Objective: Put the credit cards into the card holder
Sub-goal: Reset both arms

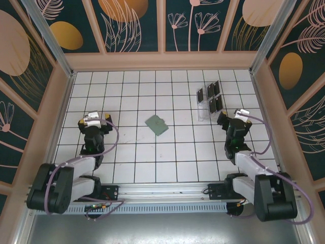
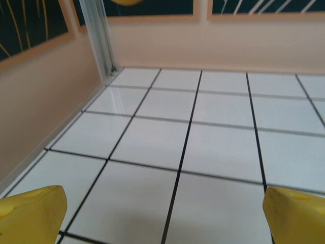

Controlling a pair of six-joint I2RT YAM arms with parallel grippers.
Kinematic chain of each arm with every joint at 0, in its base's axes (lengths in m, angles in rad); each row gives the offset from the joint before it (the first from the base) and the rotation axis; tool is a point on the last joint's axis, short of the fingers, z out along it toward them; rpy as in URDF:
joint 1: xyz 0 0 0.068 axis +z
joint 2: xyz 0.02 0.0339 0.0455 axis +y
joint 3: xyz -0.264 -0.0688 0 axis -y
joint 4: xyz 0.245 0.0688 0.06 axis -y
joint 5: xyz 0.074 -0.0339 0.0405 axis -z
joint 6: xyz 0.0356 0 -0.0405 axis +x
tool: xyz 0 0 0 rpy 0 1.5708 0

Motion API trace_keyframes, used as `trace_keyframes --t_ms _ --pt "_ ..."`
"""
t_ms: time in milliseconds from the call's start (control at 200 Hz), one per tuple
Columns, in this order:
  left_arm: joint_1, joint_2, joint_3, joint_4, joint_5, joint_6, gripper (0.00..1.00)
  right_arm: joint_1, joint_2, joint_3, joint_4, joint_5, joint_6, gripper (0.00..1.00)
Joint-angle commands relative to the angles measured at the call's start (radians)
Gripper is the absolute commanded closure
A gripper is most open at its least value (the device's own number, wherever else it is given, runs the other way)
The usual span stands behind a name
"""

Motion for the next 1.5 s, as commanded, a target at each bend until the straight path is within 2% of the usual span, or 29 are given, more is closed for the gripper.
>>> trace_keyframes --t_ms 0,85,145,240,335,370,430,495,586,676,706,786,881,1001,1491 --pt "0.026 0.057 0.015 0.202 0.098 0.026 0.02 -0.014 0.107 -0.051 0.348 -0.023 -0.087 0.01" --pt "0.046 0.105 0.048 0.213 0.14 0.043 0.01 -0.018 0.226 -0.098 0.589 -0.042 -0.133 0.01" --pt "0.065 0.14 0.061 0.233 0.182 0.048 0.02 -0.023 0.264 -0.111 0.682 -0.09 -0.155 0.01" --pt "0.095 0.229 0.045 0.352 0.219 0.022 0.01 -0.04 0.324 -0.122 0.762 -0.135 -0.129 0.01" --pt "0.101 0.301 0.036 0.441 0.228 0.017 0.01 -0.035 0.47 -0.195 1.044 -0.17 -0.143 0.01" --pt "0.105 0.298 0.055 0.399 0.224 0.01 0.02 -0.023 0.524 -0.205 1.132 -0.142 -0.161 0.01" --pt "0.12 0.297 0.068 0.369 0.25 0.001 0.01 -0.011 0.488 -0.177 1.023 -0.174 -0.172 0.01" --pt "0.126 0.296 0.08 0.345 0.259 -0.005 0.01 -0.021 0.499 -0.163 1.021 -0.204 -0.176 0.01" --pt "0.138 0.301 0.093 0.325 0.265 -0.017 0.02 -0.041 0.485 -0.116 0.907 -0.236 -0.16 0.01" --pt "0.144 0.302 0.098 0.315 0.272 -0.024 0.01 -0.107 0.47 -0.043 0.742 -0.261 -0.079 0.01" --pt "0.144 0.302 0.099 0.314 0.272 -0.023 0.01 -0.129 0.469 -0.051 0.751 -0.296 -0.064 0.01" --pt "0.144 0.302 0.098 0.315 0.272 -0.023 0.01 -0.123 0.47 -0.055 0.76 -0.282 -0.066 0.03" --pt "0.144 0.301 0.096 0.315 0.272 -0.023 0.02 -0.104 0.471 -0.061 0.774 -0.203 -0.063 0.01" --pt "0.144 0.3 0.096 0.317 0.27 -0.023 0.01 -0.095 0.47 -0.076 0.802 -0.19 -0.071 0.01" --pt "0.145 0.301 0.097 0.315 0.27 -0.023 0.01 -0.09 0.474 -0.05 0.761 -0.246 -0.098 0.01"
